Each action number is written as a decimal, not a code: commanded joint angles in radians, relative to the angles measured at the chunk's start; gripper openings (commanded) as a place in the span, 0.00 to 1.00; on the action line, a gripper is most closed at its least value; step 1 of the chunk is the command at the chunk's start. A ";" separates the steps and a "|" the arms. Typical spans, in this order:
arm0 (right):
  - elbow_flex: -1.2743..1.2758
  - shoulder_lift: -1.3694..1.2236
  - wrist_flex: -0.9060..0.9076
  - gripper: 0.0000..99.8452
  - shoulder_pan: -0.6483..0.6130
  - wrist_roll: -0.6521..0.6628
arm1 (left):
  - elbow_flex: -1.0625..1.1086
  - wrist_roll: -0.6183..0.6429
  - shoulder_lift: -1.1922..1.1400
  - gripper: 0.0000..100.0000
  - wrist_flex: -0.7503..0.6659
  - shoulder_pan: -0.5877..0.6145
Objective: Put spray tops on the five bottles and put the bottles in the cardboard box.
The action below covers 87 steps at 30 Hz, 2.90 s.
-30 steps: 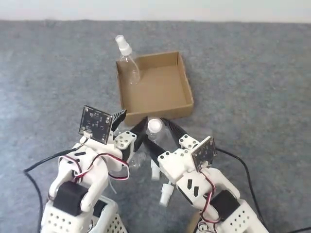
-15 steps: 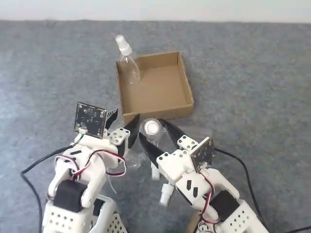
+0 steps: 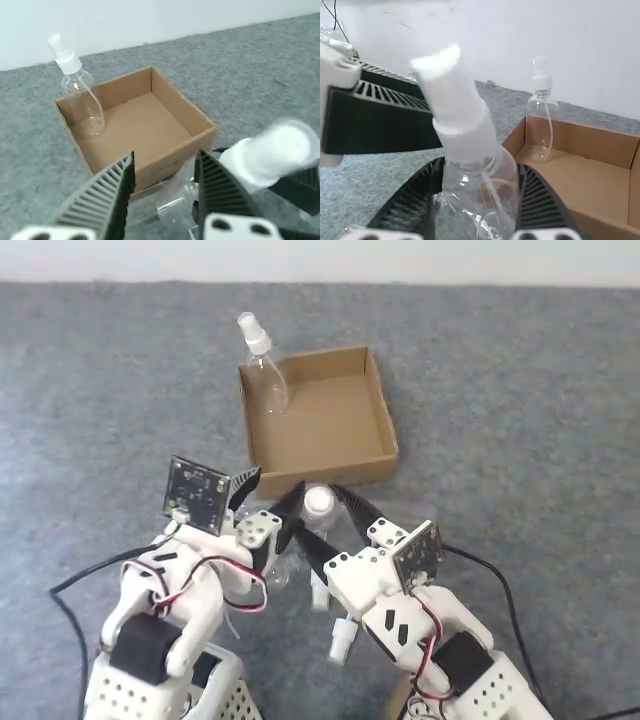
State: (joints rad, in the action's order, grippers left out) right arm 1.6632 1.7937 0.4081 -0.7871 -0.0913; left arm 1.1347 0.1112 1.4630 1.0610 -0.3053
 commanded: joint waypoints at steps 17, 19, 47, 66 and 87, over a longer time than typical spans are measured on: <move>0.020 0.012 0.041 0.03 0.001 0.012 | -0.105 -0.023 0.002 0.19 0.012 0.301; 0.020 0.012 0.041 0.03 0.002 0.012 | -0.102 -0.025 0.002 0.19 0.012 0.353; -0.242 0.004 0.168 0.03 0.062 0.106 | 0.300 -0.014 0.002 0.19 -0.301 0.747; -0.778 -0.618 0.077 0.04 0.064 0.100 | 0.314 -0.015 0.002 0.19 -0.299 0.749; -0.982 -1.299 -0.303 0.03 0.070 0.064 | 0.315 -0.021 0.002 0.19 -0.298 0.749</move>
State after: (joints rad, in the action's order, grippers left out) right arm 0.7795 0.5600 0.1887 -0.7319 0.0023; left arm 1.4599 0.0959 1.4507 0.7956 0.4373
